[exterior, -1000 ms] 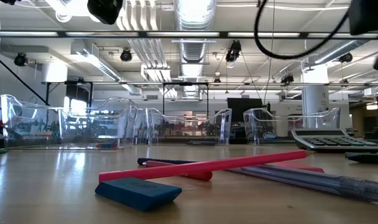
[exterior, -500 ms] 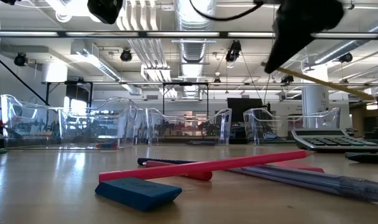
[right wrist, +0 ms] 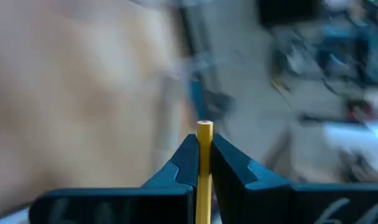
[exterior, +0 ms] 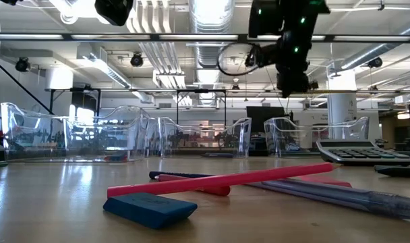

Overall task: Sort crayons/erasers/pens/pencils in bins
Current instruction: Put the yellow pencil into the top right transparent bin, then put the blue pen into the top left transparent bin

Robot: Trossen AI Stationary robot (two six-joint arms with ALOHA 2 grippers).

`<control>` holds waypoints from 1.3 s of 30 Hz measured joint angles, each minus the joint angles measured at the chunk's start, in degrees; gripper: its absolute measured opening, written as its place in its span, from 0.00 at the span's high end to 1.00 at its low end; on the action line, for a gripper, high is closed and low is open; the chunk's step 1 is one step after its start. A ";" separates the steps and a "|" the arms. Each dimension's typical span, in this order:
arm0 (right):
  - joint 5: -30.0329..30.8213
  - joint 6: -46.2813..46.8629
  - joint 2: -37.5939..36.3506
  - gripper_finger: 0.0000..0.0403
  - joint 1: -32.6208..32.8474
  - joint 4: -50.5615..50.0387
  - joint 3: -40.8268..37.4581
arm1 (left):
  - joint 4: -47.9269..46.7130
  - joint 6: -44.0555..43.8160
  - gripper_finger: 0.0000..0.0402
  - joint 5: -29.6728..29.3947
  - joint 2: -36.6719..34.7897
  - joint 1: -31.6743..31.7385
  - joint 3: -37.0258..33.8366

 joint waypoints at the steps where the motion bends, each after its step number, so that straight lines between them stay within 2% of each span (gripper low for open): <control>1: 0.71 -1.25 0.00 0.95 -2.87 0.41 0.00 | -0.02 0.02 0.43 0.00 0.00 0.00 0.00; 3: -0.53 -2.96 0.00 0.95 -8.63 1.35 -0.04 | -0.16 0.02 0.43 0.00 0.00 0.00 0.00; 8: -10.30 -5.31 0.02 0.95 -19.70 4.65 -0.44 | -0.42 1.47 0.43 0.00 0.00 0.00 -0.02; 14: -23.01 -9.45 0.02 0.92 -24.85 11.99 -0.80 | -0.40 4.25 0.43 -0.66 0.00 0.48 -0.02; 21: -24.43 -16.01 0.02 0.76 -25.01 17.72 -1.01 | -0.07 6.05 0.43 -2.69 -0.02 0.85 1.01; 26: -22.62 -17.16 0.02 0.64 -25.16 18.08 -1.01 | -0.13 8.79 0.43 -2.78 -0.04 0.90 2.25; 32: -22.85 -12.51 -1.80 0.57 -22.92 13.45 -0.70 | -0.41 12.05 0.43 -2.79 -0.26 0.90 2.81; 39: -30.49 -1.47 -8.79 0.56 -14.91 4.60 -0.78 | -1.38 14.73 0.43 -3.74 -0.26 1.40 2.73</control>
